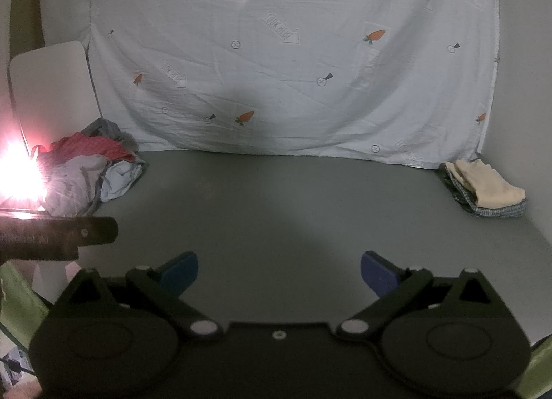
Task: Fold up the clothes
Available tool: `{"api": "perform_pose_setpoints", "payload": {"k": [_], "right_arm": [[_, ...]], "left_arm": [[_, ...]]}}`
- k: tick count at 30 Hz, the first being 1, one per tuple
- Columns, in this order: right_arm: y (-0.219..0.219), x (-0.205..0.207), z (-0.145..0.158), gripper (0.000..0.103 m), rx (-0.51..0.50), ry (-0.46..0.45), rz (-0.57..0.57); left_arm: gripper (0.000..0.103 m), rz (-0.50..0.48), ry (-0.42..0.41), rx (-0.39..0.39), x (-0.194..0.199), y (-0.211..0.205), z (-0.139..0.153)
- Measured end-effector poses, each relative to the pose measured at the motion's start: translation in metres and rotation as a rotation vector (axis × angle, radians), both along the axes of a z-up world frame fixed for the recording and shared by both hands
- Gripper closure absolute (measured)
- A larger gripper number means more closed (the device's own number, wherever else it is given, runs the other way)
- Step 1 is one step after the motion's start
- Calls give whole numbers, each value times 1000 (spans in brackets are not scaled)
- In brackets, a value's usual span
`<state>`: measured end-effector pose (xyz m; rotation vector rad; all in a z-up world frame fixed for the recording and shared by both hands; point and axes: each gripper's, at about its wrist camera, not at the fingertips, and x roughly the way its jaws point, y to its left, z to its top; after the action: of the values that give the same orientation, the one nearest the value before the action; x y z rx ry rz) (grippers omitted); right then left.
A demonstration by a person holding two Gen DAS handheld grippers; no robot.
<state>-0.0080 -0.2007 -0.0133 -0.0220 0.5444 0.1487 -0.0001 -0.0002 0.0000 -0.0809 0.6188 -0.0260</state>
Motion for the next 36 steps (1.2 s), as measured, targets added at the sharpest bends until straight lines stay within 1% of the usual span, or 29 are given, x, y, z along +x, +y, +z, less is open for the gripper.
{"api": "perform_pose_setpoints", "payload": {"k": [12, 24, 26, 34, 36], "right_arm": [[4, 0, -2, 1, -3, -3, 2], [4, -1, 1, 1, -4, -5, -1], [5, -1, 1, 1, -4, -5, -1], [8, -3, 2, 1, -6, -10, -6], [6, -4, 1, 1, -5, -12, -7]], "left_arm": [[0, -2, 7, -3, -4, -6, 0], [0, -12, 10, -11, 4, 8, 3], [0, -17, 7, -3, -1, 0, 2], [0, -22, 7, -7, 4, 11, 2], [0, -23, 3, -4, 2, 7, 1]]}}
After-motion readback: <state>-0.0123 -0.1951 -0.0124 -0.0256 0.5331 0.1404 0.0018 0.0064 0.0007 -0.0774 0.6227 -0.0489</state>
